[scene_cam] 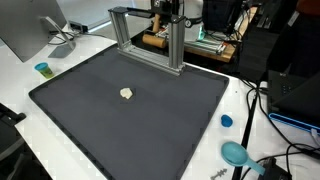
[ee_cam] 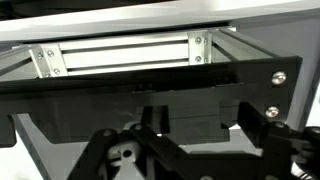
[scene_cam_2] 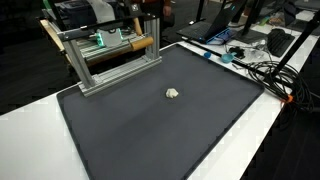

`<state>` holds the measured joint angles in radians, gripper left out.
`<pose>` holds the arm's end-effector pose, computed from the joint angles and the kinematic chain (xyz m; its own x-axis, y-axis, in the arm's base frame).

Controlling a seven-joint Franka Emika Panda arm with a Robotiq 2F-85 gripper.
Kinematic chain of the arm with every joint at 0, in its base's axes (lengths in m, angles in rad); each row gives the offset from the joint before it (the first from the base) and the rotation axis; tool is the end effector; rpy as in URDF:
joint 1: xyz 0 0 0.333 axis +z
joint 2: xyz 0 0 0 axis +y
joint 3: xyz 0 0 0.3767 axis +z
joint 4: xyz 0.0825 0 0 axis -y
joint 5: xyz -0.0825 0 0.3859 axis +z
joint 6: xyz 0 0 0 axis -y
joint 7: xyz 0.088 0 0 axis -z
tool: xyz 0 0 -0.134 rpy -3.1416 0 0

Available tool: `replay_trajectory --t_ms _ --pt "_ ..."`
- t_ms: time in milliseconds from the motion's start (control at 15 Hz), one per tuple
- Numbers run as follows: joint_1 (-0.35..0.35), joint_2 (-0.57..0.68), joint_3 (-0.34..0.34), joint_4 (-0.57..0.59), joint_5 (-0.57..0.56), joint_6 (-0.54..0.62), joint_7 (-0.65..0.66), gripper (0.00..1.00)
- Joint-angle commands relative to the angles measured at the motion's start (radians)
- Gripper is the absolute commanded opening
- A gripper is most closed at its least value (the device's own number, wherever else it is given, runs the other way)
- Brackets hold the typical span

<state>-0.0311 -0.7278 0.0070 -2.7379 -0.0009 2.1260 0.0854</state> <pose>0.2982 -0.0072 0.4568 0.9872 -0.1099 0.1157 -0.1101 -0.9939 -0.0044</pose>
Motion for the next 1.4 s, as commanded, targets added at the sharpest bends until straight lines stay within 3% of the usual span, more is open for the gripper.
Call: replay_trajectory --t_ms 0,67,333,400,467,533,667,933,1133,1333 --pt "-0.003 -0.015 0.008 -0.007 0.009 -0.035 0.019 0.66" --pt "0.002 -0.016 0.007 -0.006 0.014 -0.028 0.016 0.66" --pt "0.010 -0.014 0.006 0.004 0.024 -0.003 0.013 0.37" --pt "0.005 -0.012 0.011 0.005 0.019 0.001 0.021 0.34" --pt "0.002 -0.013 0.013 0.003 0.014 0.001 0.023 0.70" --pt "0.003 -0.013 0.011 0.003 0.018 0.002 0.023 0.85" --pt "0.009 -0.016 0.008 -0.004 0.023 0.023 0.014 0.98" --pt "0.012 -0.016 0.009 -0.016 0.019 0.065 0.009 1.00" --pt "0.005 -0.001 0.011 -0.003 0.013 0.080 0.014 0.83" --pt "-0.005 -0.005 0.017 -0.004 0.002 0.102 0.023 0.82"
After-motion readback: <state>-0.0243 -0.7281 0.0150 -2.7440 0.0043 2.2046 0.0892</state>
